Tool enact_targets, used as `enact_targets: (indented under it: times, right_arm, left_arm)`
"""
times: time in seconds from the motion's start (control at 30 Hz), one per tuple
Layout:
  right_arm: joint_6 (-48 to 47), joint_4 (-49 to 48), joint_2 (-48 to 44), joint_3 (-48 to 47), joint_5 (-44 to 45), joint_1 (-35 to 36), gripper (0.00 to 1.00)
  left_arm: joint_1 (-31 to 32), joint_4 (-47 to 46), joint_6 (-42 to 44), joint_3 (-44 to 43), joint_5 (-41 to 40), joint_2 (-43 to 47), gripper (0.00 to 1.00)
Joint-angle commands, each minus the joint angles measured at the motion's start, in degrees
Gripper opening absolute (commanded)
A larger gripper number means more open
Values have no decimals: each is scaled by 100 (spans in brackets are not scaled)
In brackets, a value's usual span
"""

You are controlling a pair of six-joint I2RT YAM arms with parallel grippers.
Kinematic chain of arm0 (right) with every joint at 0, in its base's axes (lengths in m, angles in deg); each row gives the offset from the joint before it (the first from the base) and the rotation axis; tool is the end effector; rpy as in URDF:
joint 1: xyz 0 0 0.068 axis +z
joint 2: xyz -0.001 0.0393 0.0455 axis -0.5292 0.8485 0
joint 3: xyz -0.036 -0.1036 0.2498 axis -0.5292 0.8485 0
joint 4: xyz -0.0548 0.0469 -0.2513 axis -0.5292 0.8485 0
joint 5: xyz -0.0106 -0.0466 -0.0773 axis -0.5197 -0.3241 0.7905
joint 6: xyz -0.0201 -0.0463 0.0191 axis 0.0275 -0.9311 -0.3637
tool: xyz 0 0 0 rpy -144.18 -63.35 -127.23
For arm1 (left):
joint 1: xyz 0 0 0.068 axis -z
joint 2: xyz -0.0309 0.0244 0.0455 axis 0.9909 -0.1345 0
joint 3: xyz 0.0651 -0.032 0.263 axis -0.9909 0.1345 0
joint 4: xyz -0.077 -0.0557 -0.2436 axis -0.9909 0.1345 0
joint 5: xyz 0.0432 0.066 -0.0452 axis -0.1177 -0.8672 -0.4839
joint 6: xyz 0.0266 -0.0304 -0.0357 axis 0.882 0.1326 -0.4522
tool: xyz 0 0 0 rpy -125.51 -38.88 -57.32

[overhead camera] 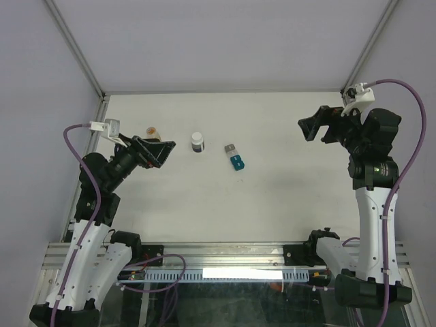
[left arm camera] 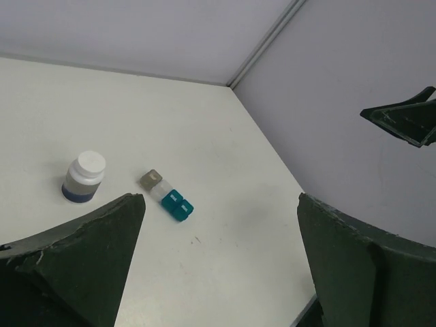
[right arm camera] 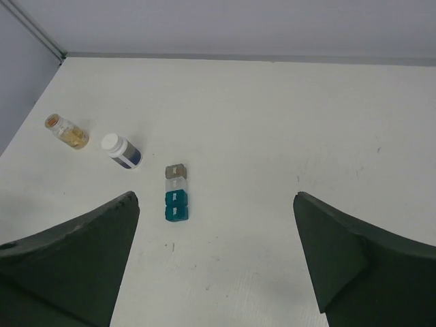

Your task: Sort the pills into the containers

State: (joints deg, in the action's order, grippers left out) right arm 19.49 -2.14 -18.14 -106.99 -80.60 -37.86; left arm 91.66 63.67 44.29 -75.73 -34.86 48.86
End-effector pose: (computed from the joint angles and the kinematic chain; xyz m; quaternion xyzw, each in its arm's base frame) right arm 0.1818 -0.0027 0.4238 -0.0757 0.7805 0.1750 0.5953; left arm 0.1467 -0.0390 0.3532 0.0004 0.7079 -0.3887 0.5898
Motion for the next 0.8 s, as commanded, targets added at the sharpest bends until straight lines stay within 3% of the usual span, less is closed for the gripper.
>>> enact_targets:
  times: [0.0,0.23,0.37,0.43,0.53,0.67,0.77]
  right_arm:
    - [135,-423,-53,-17,-207,-28,100]
    - [131,-771,37,478,-1123,-21,100]
    - [-651,-1161,92,1038,-2299,59,100]
    - [-1122,-1127,222,1175,-2382,321,100]
    - [-1644,-1040,474,1278,-1724,895,100]
    - [-1727,-1033,966,1275,-1690,1139,100]
    - [-2479,-466,1462,964,-1575,1544,100]
  left_arm:
    - [18,-799,-378,327,205,233,99]
    - [13,-2155,-1372,1221,481,182,99]
    - [20,-2206,-1524,1288,710,-143,99]
    - [158,-2173,-1411,1295,646,-309,99]
    - [1088,-1645,-745,1109,-310,-563,99]
    - [3013,-833,235,667,-2505,-1149,99]
    - [3569,-942,418,705,-2881,-1427,99]
